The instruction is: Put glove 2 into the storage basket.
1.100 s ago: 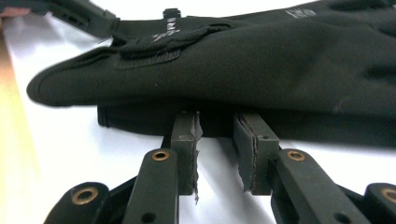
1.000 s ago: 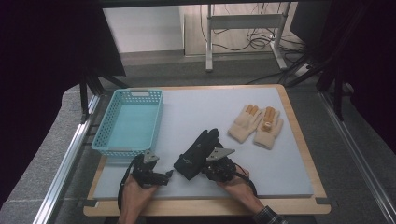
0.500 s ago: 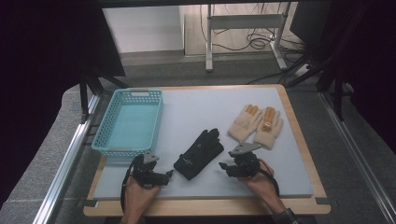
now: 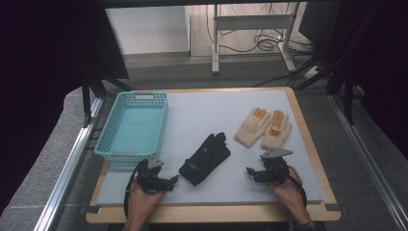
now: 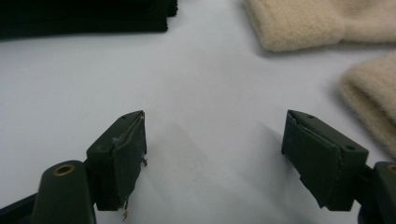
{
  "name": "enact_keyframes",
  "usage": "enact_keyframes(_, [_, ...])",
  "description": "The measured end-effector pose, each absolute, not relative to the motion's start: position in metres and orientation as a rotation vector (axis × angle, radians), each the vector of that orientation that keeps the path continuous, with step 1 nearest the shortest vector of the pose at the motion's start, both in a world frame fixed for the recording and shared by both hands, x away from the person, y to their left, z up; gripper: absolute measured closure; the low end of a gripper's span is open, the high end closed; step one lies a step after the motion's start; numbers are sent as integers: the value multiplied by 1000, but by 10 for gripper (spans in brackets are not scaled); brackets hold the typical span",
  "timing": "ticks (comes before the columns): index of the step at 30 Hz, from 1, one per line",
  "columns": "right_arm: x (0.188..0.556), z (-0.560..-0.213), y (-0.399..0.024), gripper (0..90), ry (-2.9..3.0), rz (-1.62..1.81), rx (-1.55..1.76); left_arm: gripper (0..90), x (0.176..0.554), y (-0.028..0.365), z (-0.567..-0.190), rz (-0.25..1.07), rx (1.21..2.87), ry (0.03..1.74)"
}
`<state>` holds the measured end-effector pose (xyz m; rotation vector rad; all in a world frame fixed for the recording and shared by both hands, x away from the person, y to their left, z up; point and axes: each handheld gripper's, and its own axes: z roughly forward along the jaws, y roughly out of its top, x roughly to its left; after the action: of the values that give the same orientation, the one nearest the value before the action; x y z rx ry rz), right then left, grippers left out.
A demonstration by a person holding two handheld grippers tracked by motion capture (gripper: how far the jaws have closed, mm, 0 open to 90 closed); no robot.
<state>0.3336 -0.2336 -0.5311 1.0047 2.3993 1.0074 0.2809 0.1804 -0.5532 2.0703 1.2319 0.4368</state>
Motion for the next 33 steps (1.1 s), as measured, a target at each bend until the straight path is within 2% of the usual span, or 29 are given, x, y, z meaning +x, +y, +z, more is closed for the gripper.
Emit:
enact_keyframes(6, [333,-532,-234,210,2395,1007,1005,26,281,182,-552,436,2073,1223])
enact_keyframes(9, [333,-532,-234,210,2394,1009,1005,62,279,183,-547,443,2078,1225])
enact_keyframes(15, [333,-532,-234,210,2391,1010,1008,65,270,180,-527,380,2051,1168])
enact_keyframes(24, [333,-532,-234,210,2392,1008,1005,55,282,146,-493,311,2106,1043])
enact_keyframes(25, [333,-532,-234,210,2391,1008,1004,50,289,133,-488,305,2128,1028])
enact_keyframes(33, [333,-532,-234,210,2391,1009,1005,0,323,90,-494,238,2190,1015])
